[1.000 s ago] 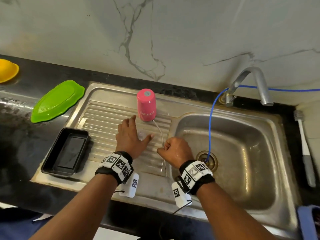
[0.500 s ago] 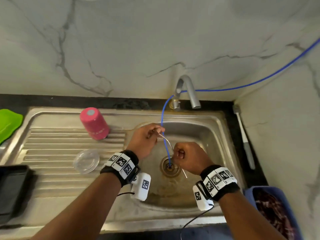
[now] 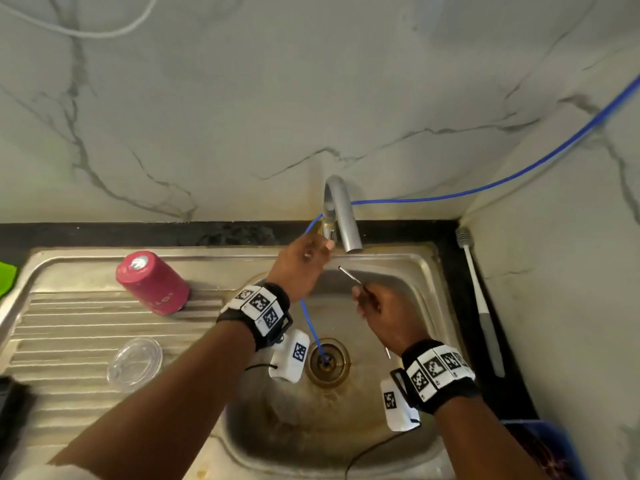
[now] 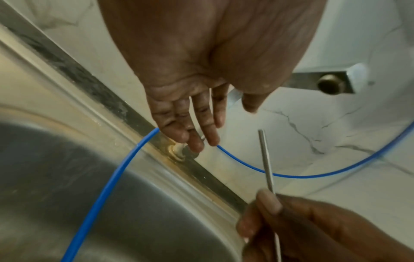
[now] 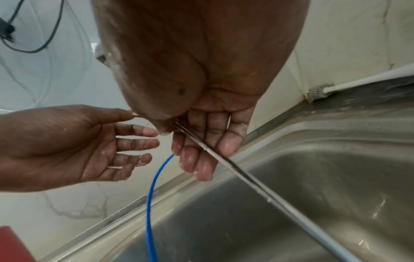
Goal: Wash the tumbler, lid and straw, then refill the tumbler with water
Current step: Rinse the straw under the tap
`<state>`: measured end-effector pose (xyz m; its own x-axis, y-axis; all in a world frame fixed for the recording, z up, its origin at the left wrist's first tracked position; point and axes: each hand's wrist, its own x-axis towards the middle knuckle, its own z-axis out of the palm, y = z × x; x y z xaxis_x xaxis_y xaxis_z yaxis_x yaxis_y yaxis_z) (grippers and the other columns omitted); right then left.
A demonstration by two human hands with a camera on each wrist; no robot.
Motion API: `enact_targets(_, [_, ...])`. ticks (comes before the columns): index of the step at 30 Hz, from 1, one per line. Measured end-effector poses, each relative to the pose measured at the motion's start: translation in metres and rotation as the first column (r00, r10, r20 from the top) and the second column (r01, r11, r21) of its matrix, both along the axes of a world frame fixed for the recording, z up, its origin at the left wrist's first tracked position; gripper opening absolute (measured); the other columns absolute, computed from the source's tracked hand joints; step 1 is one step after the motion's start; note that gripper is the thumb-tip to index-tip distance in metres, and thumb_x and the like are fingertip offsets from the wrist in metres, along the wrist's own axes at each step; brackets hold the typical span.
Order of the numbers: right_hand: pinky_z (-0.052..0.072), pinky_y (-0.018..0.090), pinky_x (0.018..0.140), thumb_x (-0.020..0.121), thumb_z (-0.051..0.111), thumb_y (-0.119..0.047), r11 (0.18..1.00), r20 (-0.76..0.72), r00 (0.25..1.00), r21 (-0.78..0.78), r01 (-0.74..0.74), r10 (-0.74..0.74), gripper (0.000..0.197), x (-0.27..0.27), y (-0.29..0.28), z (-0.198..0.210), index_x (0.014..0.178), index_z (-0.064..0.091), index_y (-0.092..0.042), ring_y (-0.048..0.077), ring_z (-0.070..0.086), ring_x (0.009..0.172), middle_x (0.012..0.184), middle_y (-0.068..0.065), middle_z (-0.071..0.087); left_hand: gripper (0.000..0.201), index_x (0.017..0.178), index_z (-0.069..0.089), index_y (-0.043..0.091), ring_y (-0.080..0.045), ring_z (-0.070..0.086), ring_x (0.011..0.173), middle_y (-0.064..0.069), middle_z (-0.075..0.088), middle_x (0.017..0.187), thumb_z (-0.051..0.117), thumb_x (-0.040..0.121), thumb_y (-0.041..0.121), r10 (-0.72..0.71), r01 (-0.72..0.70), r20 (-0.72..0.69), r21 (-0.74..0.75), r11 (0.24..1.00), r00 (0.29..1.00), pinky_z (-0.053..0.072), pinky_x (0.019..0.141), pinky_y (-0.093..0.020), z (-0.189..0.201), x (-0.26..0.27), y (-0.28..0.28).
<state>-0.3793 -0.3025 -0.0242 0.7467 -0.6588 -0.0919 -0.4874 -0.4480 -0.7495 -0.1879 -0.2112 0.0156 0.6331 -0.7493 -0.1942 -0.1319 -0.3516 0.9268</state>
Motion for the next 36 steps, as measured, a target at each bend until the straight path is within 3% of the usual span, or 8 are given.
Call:
enact_targets(6, [0.052, 0.042, 0.072, 0.104, 0.050, -0.054, 0.994, -0.069, 0.996, -0.095, -0.055, 0.049, 0.042, 0.005, -0.023, -0.016, 0.085, 0.071, -0.023, 0.011, 0.060, 0.070, 0.075, -0.005, 0.065, 0.046, 0.146, 0.052, 0.024, -0.036, 0.063, 0.117, -0.012, 0.068, 0.127, 0.058, 0.100, 0.027, -0.244, 0.157, 0.229, 0.342, 0.926, 0.942, 0.049, 0.094, -0.034, 0.016, 0.018, -0.040])
enact_targets(11, [0.053, 0.035, 0.071, 0.103, 0.054, -0.055, 0.998, -0.011, 0.999, -0.054, -0.044, 0.043, 0.036, 0.005, -0.022, -0.017, 0.087, 0.072, -0.028, 0.006, 0.062, 0.070, 0.074, -0.008, 0.067, 0.019, 0.108, 0.068, 0.022, -0.038, 0.066, 0.110, -0.015, 0.072, 0.114, 0.050, 0.103, 0.018, -0.162, 0.054, 0.303, 0.336, 0.940, 0.939, 0.042, 0.082, -0.029, 0.010, 0.020, -0.058])
enact_targets(14, [0.045, 0.029, 0.063, 0.105, 0.058, -0.048, 0.999, 0.008, 0.999, -0.011, -0.040, 0.040, 0.034, 0.004, -0.020, -0.014, 0.074, 0.062, -0.034, 0.005, 0.055, 0.059, 0.059, -0.009, 0.056, 0.024, 0.117, 0.070, 0.013, -0.034, 0.067, 0.103, -0.014, 0.074, 0.111, 0.051, 0.102, 0.012, -0.109, 0.021, 0.309, 0.273, 0.962, 0.945, 0.041, 0.080, -0.025, -0.003, 0.018, -0.055])
enact_targets(21, [0.031, 0.019, 0.056, 0.107, 0.057, -0.042, 0.993, -0.052, 0.993, -0.026, -0.111, 0.110, 0.044, 0.015, -0.018, -0.004, 0.065, 0.050, -0.034, 0.005, 0.048, 0.052, 0.055, -0.007, 0.048, 0.019, 0.096, 0.061, 0.016, 0.016, 0.059, 0.058, 0.013, 0.061, 0.079, 0.048, 0.102, 0.005, -0.034, -0.012, 0.211, 0.211, 0.977, 0.977, 0.040, 0.053, -0.002, -0.011, 0.026, -0.049])
enact_targets(24, [0.034, 0.026, 0.057, 0.107, 0.057, -0.043, 0.993, -0.051, 0.992, -0.030, -0.117, 0.116, 0.045, 0.021, -0.015, -0.003, 0.064, 0.051, -0.033, 0.006, 0.048, 0.051, 0.053, -0.006, 0.047, 0.022, 0.093, 0.063, 0.018, 0.010, 0.064, 0.058, 0.009, 0.066, 0.082, 0.047, 0.103, 0.007, -0.022, -0.008, 0.164, 0.181, 0.983, 0.986, 0.047, 0.051, -0.008, -0.011, 0.028, -0.049])
enact_targets(28, [0.035, 0.020, 0.057, 0.107, 0.056, -0.044, 0.984, -0.079, 0.987, -0.105, -0.147, 0.139, 0.039, 0.022, -0.014, 0.000, 0.069, 0.054, -0.033, 0.003, 0.049, 0.053, 0.055, -0.007, 0.049, 0.016, 0.103, 0.064, 0.023, -0.017, 0.074, 0.080, 0.003, 0.072, 0.093, 0.049, 0.102, 0.017, 0.031, -0.061, 0.139, 0.218, 0.974, 0.990, 0.061, 0.073, -0.031, -0.010, 0.024, -0.048])
enact_targets(31, [0.033, 0.014, 0.059, 0.107, 0.058, -0.040, 0.976, -0.065, 0.986, -0.145, -0.162, 0.154, 0.036, 0.021, -0.014, 0.001, 0.072, 0.049, -0.038, -0.002, 0.050, 0.056, 0.057, -0.012, 0.048, 0.012, 0.112, 0.059, 0.015, -0.026, 0.066, 0.092, -0.003, 0.067, 0.104, 0.054, 0.101, 0.019, 0.044, -0.088, 0.222, 0.194, 0.977, 0.974, 0.054, 0.080, -0.039, -0.006, 0.010, -0.037])
enact_targets(36, [0.044, 0.025, 0.068, 0.106, 0.060, -0.024, 0.980, -0.006, 0.983, -0.078, -0.185, 0.186, 0.013, 0.023, -0.013, -0.011, 0.097, 0.069, -0.026, 0.007, 0.059, 0.071, 0.080, -0.010, 0.065, 0.034, 0.127, 0.070, 0.025, -0.013, 0.069, 0.105, 0.003, 0.071, 0.116, 0.056, 0.102, 0.008, -0.342, 0.339, 0.030, 0.071, 0.938, 0.939, 0.057, 0.095, -0.033, -0.010, -0.019, -0.005])
